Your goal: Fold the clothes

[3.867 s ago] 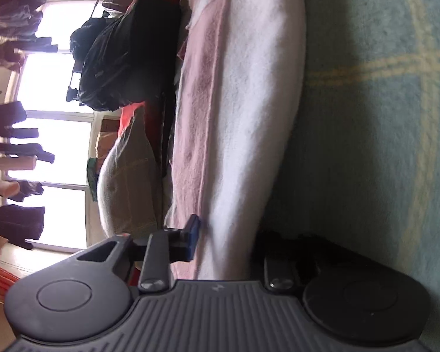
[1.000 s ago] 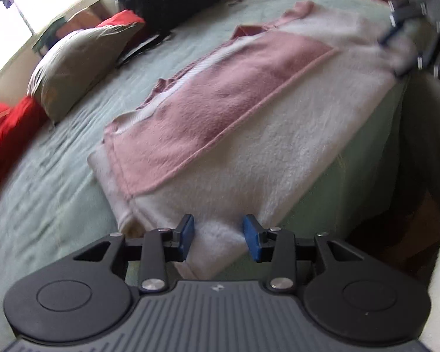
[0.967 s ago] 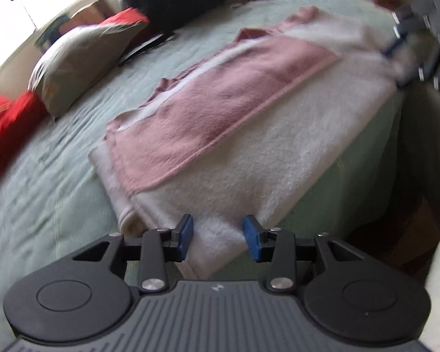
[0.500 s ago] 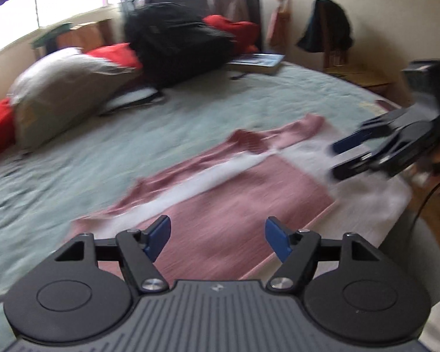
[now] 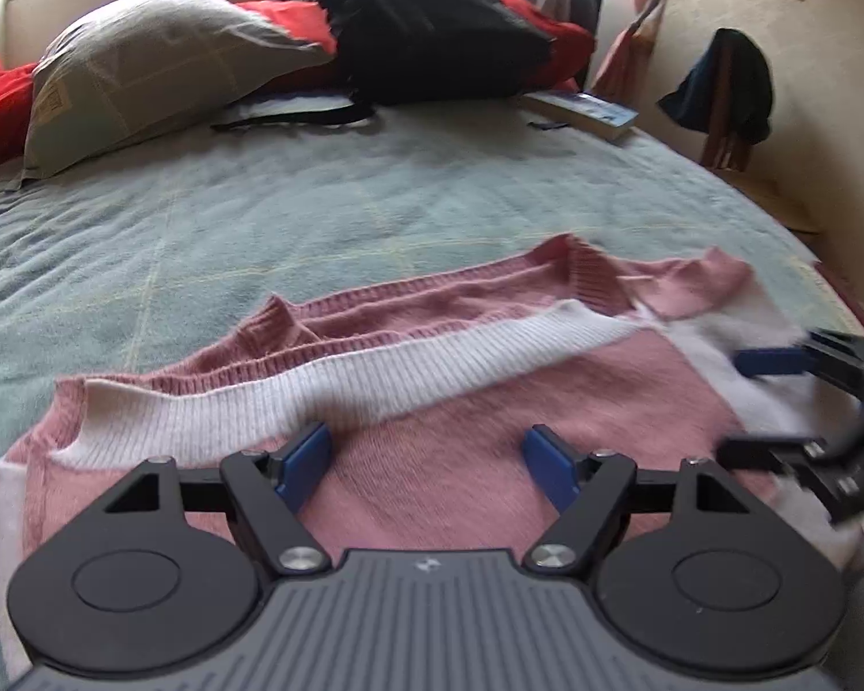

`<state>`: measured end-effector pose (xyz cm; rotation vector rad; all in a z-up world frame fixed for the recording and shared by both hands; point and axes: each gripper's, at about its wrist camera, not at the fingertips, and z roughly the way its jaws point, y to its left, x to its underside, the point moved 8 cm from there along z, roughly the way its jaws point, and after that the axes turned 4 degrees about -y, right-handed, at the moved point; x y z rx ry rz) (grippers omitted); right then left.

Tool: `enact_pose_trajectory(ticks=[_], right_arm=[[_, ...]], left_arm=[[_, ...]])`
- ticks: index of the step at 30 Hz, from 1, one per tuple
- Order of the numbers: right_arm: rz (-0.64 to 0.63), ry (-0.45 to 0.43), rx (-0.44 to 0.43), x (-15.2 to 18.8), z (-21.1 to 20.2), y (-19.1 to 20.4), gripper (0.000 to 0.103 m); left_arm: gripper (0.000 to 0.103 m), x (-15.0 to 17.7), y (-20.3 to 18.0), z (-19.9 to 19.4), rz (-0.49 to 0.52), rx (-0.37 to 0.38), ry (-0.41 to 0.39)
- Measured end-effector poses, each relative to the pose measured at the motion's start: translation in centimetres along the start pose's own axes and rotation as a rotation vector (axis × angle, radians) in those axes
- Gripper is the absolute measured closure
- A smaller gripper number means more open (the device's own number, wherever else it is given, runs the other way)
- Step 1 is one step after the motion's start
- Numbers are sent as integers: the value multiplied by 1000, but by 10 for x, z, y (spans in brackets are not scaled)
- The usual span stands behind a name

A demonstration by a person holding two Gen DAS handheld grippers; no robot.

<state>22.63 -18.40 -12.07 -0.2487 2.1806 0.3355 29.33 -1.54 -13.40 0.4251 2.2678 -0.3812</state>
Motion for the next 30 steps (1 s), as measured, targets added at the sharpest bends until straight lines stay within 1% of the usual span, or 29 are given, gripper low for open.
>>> enact_pose_trajectory(ticks=[2, 4, 6, 8, 10, 12, 14, 16, 17, 18, 20, 22, 23, 25, 26, 27, 28, 30], right_arm=[[4, -6, 15, 0, 0, 1, 0], [9, -7, 34, -1, -1, 3, 0], [6, -12, 63, -9, -6, 5, 0], [2, -21, 87, -15, -11, 7, 0], [8, -15, 98, -15, -9, 6, 0], [15, -9, 109, -14, -7, 4, 0], [21, -2, 120, -14, -5, 3, 0], [28, 4, 131, -14, -3, 1, 0], [31, 7, 136, -14, -2, 0, 0], [34, 10, 142, -14, -1, 0, 0], [40, 16, 153, -14, 1, -2, 0], [47, 22, 164, -13, 3, -3, 0], [50, 25, 169, -13, 4, -4, 0], [49, 7, 155, -13, -3, -3, 0], [46, -5, 143, -13, -9, -2, 0], [44, -14, 133, -12, -14, -1, 0], [42, -23, 123, -11, -19, 0, 0], [51, -24, 121, -9, -25, -2, 0]], left_arm=[[24, -5, 1, 3, -9, -10, -2], [25, -9, 0, -4, -2, -29, -9], [24, -12, -2, -16, 17, -66, -20], [20, -11, -3, -33, 9, -94, -31], [13, -5, -3, -47, -33, -73, -38], [13, 4, 0, -53, -89, -46, -25], [13, 16, 8, -50, -135, -43, 2], [12, 24, 17, -39, -162, -73, 22], [12, 25, 22, -34, -159, -84, 19], [11, 23, 25, -31, -157, -82, 6], [11, 15, 28, -28, -162, -100, 7], [12, 6, 23, -34, -143, -121, 0], [12, 2, 19, -38, -132, -122, -7], [10, -2, 5, -48, -104, -58, -45], [10, -1, -2, -51, -100, -16, -51], [10, 2, -5, -50, -104, 7, -43], [10, 6, -5, -47, -116, 7, -24], [10, 18, 1, -37, -129, -54, 33]])
